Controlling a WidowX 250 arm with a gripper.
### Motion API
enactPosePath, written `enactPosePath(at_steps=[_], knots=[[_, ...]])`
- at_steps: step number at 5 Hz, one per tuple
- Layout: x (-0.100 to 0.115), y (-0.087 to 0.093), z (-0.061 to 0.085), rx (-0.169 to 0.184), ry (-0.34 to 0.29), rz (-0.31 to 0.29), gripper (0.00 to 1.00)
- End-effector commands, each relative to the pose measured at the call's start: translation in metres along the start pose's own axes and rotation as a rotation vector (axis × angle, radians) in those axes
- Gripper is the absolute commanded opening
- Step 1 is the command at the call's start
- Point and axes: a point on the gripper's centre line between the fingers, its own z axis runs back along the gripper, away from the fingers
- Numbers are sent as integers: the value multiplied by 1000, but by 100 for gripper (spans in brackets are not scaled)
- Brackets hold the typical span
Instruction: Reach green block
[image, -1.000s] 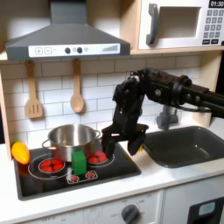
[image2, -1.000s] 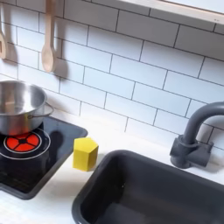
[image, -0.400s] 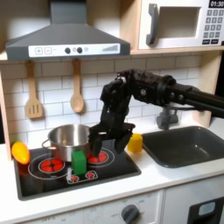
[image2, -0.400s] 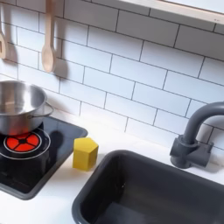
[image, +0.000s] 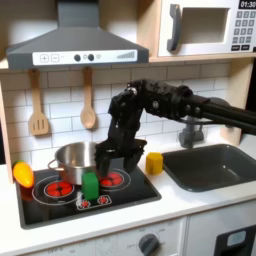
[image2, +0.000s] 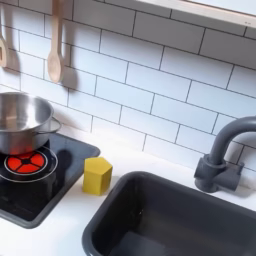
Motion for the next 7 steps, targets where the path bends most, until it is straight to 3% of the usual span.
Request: enactPosePath(at_steps=[1,5,7], knots=[[14,7,-7,12,4,27,100],[39,17,-26,19,26,50,100],[44,11,-42,-6,57,37,100]])
